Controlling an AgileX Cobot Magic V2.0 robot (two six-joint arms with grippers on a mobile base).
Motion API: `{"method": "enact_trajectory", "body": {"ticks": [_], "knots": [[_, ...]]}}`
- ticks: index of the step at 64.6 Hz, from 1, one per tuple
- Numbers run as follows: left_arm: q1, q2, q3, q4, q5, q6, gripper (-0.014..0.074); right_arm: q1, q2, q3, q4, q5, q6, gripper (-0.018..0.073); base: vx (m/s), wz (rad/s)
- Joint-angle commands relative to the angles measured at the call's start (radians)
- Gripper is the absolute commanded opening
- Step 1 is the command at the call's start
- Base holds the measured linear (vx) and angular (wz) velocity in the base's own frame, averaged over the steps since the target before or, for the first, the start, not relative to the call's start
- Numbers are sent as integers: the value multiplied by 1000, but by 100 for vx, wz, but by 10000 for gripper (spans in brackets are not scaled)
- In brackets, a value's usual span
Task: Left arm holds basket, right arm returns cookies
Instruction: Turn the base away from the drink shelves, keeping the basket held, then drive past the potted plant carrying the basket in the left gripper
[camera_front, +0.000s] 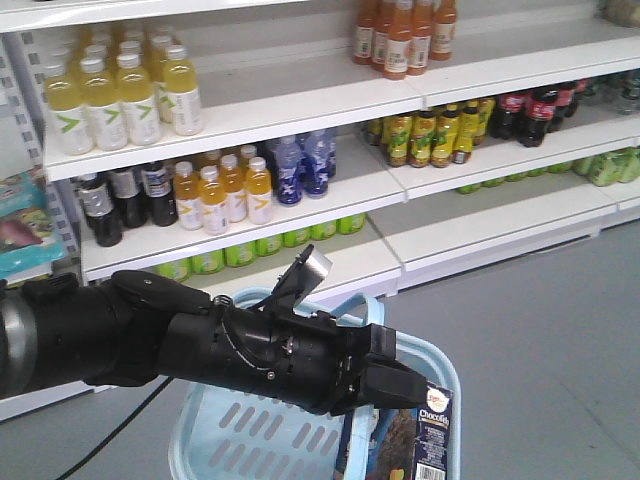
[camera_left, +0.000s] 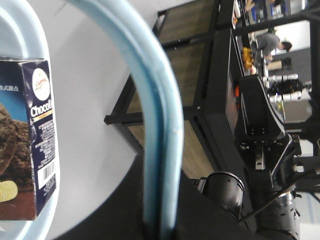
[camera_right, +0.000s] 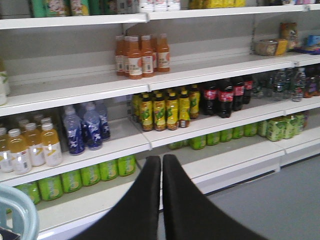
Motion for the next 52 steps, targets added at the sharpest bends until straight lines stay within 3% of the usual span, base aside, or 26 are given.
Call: {"method": "enact_trajectory", "body": {"ticks": [1, 52], "knots": [[0, -54, -25, -99, 60, 5, -6, -6, -12, 4, -3, -73, 2, -8, 21, -60], [0, -54, -25, -99, 60, 5, -6, -6, -12, 4, -3, -73, 2, -8, 18, -61]]}}
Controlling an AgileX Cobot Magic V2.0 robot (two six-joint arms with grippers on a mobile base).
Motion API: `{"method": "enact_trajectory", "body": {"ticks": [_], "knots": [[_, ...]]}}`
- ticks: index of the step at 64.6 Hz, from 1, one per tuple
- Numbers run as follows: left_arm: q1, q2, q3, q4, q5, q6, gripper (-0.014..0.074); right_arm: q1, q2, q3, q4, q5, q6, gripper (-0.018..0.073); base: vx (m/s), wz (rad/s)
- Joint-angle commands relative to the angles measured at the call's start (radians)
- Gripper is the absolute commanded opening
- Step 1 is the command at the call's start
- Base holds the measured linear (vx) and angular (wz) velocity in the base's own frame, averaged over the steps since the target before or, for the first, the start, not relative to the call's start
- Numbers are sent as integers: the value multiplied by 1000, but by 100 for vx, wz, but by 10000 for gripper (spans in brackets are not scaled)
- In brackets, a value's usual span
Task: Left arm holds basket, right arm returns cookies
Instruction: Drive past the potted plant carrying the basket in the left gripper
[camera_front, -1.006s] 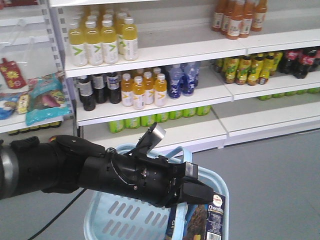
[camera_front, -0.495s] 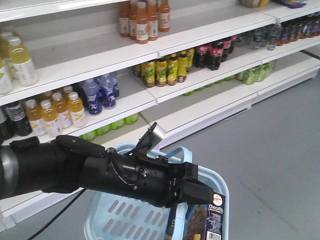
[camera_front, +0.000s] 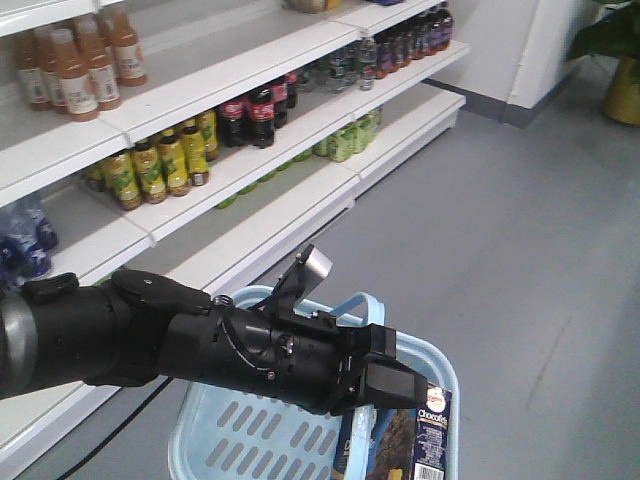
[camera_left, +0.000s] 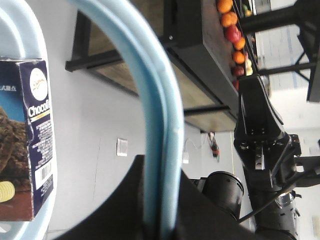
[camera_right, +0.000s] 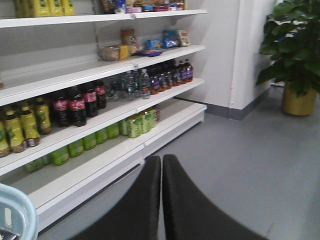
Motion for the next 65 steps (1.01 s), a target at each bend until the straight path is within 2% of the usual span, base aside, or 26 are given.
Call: {"method": "enact_trajectory", "body": {"ticks": [1, 65], "knots": [[0, -54, -25, -99, 61, 5, -6, -6, -12, 4, -3, -73, 2, -8, 16, -63], [0, -54, -25, -99, 61, 5, -6, -6, -12, 4, -3, -73, 2, -8, 14, -53]]}}
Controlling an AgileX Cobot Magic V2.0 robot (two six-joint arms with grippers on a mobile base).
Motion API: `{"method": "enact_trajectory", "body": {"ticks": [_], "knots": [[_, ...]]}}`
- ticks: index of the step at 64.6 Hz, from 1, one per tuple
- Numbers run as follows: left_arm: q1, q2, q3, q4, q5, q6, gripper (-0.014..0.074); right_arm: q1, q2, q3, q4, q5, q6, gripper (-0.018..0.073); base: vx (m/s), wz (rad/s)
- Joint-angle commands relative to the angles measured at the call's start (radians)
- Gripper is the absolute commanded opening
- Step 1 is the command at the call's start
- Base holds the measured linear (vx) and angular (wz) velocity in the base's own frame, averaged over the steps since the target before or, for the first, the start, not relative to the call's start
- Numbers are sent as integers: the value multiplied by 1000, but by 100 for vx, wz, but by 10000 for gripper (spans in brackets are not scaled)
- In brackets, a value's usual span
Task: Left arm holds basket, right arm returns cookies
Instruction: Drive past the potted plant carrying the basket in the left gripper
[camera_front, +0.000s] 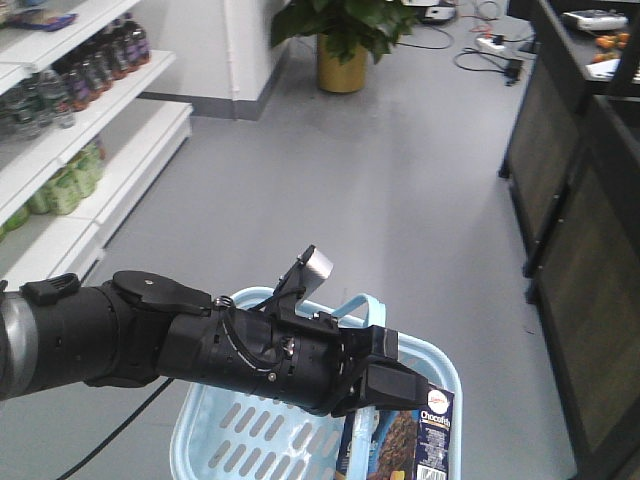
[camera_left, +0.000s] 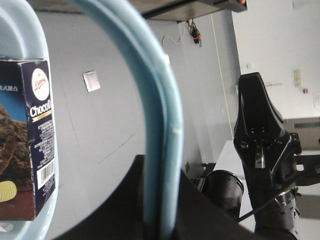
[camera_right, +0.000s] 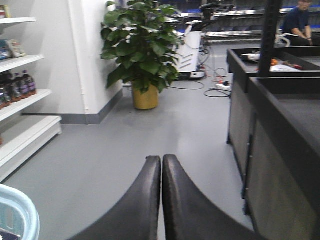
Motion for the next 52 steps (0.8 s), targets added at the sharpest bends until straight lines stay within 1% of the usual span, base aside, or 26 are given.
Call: {"method": "enact_trajectory", "body": {"ticks": [1, 29, 52], "knots": [[0, -54, -25, -99, 60, 5, -6, -6, -12, 4, -3, -73, 2, -8, 10, -40], [0, -54, -25, -99, 60, 5, -6, -6, -12, 4, -3, -73, 2, -8, 12, -33], [0, -54, -25, -99, 60, 5, -6, -6, -12, 4, -3, -73, 2, -8, 21, -4]]}}
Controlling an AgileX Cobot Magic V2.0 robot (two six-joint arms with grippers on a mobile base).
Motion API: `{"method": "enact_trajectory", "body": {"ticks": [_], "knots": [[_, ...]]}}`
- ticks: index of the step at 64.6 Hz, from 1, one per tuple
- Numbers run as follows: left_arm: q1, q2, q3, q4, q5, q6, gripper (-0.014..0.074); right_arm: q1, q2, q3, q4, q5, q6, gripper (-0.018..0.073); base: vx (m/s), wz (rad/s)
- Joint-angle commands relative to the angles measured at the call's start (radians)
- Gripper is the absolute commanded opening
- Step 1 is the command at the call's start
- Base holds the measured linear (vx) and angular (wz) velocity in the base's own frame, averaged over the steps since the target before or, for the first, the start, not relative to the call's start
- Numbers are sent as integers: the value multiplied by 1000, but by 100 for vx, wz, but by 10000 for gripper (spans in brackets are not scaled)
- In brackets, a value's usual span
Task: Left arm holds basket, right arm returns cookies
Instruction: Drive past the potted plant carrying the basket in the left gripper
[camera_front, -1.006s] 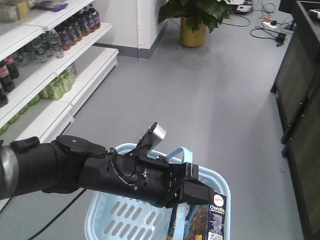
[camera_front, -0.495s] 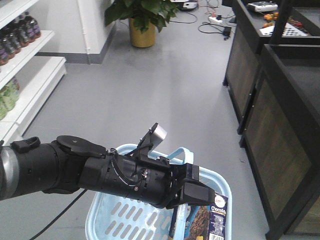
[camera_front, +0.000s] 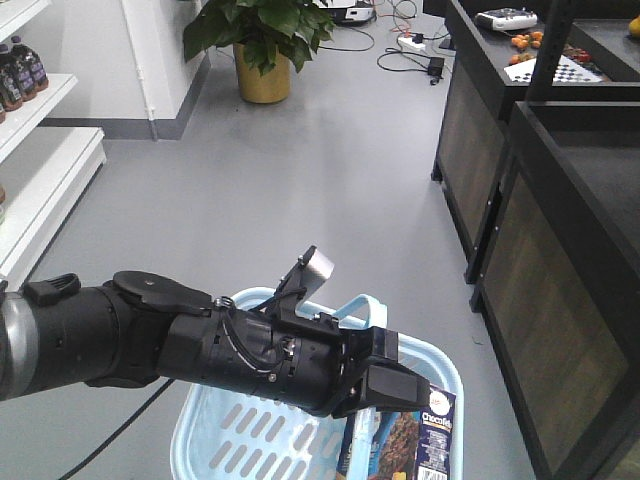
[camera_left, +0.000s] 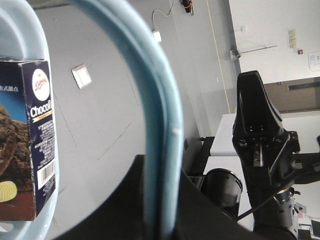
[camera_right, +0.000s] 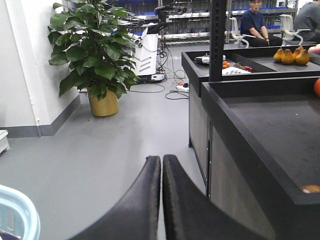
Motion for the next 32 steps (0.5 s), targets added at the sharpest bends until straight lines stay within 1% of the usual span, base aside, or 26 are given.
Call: {"method": "enact_trajectory", "body": {"ticks": [1, 32], "knots": [[0, -54, -25, -99, 56, 5, -6, -6, -12, 4, -3, -72, 2, -8, 24, 5], [0, -54, -25, -99, 56, 5, -6, -6, -12, 4, -3, -72, 2, -8, 25, 6]]}}
